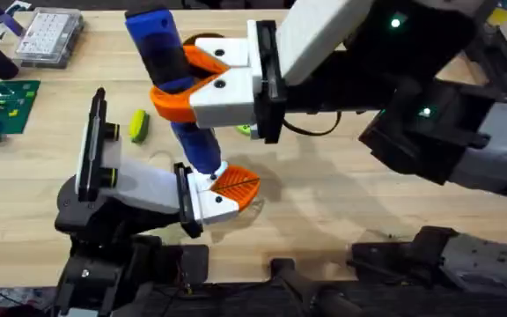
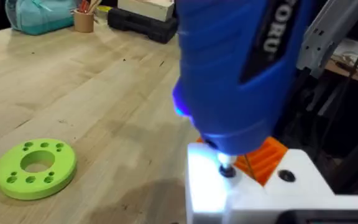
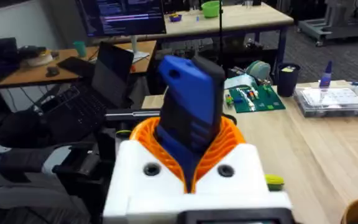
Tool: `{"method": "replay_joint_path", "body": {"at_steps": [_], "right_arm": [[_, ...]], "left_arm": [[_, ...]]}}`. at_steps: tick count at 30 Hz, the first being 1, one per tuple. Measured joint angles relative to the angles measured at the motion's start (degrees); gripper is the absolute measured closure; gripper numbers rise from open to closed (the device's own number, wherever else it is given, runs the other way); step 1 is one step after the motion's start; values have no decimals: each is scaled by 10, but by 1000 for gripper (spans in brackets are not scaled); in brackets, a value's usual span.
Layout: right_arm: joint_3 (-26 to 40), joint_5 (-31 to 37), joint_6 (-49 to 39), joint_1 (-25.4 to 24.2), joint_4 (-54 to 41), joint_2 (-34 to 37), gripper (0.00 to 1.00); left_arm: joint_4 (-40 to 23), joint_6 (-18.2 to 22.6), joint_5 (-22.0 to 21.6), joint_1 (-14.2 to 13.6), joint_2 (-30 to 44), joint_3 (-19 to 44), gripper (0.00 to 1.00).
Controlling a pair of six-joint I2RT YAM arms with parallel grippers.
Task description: Pick up the gripper from the table and insert it into the empty holder that is missing its gripper. Then pick up a screw, insert it into the mounting hole, and use the screwdriver to tighten it. Finally, clean up the table by picking up the vegetable and placing it into the bucket.
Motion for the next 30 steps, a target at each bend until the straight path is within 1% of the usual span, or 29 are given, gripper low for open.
{"method": "replay_joint_path", "body": {"at_steps": [9, 12, 17, 20, 24, 26, 27, 30], "right_arm": [[0, -1, -8, -2, -5, 0, 975], [0, -5, -12, -2, -4, 0, 975], [0, -6, -12, -2, -3, 0, 975], [-6, -12, -6, -2, 32, 1, 976], [-15, -20, 29, -13, 137, 15, 976], [-2, -19, 43, -28, 157, 15, 976], [34, -16, 59, -50, 159, 14, 976], [72, -13, 66, -58, 153, 14, 976]], "left_arm": [[0, -3, 1, 0, 0, 0, 986], [0, -11, 0, 1, 0, 0, 986], [0, -9, 2, 1, 0, 0, 986], [1, -8, -2, 1, 0, 0, 986], [-1, -7, -7, 1, 0, 2, 986], [-2, -6, -6, 1, 0, 2, 986], [-2, -6, -6, 1, 0, 2, 986], [-2, -6, -6, 1, 0, 2, 986]]}}
